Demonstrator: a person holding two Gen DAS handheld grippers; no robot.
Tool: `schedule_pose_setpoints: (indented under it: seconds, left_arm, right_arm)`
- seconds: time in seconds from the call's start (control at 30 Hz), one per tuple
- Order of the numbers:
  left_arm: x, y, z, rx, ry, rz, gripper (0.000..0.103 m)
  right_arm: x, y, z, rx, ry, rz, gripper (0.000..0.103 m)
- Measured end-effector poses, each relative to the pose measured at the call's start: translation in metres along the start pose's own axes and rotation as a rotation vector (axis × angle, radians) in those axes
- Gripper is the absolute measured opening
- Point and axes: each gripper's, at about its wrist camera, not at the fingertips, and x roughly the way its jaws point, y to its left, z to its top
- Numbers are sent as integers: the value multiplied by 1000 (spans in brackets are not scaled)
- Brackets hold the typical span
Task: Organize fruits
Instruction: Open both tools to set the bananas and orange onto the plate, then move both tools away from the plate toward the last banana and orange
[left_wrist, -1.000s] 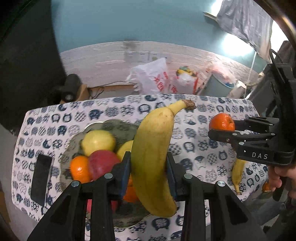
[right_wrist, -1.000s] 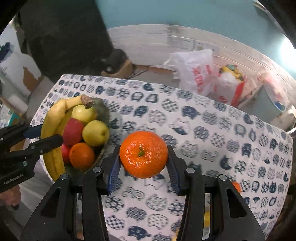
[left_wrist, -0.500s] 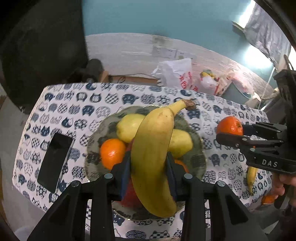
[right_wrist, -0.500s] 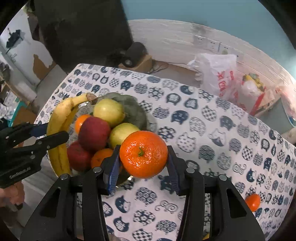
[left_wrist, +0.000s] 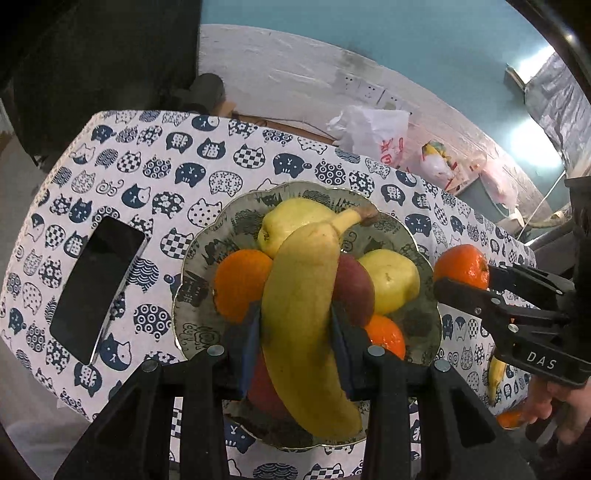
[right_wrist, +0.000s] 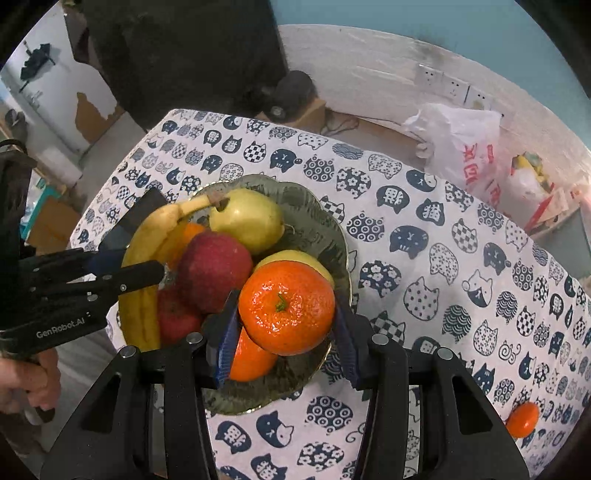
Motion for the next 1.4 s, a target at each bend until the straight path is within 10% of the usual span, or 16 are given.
schedule_pose_setpoints:
  seconds: [0.83,1.4]
  left_arm:
    - [-7,3,8,9,-24,78,68]
    - [-39,-39,5,88,-88,70,79]
  right_arm:
    - [36,6,34,-12,21,37,49]
    - [-26,-22,10,40,-23,-59,76]
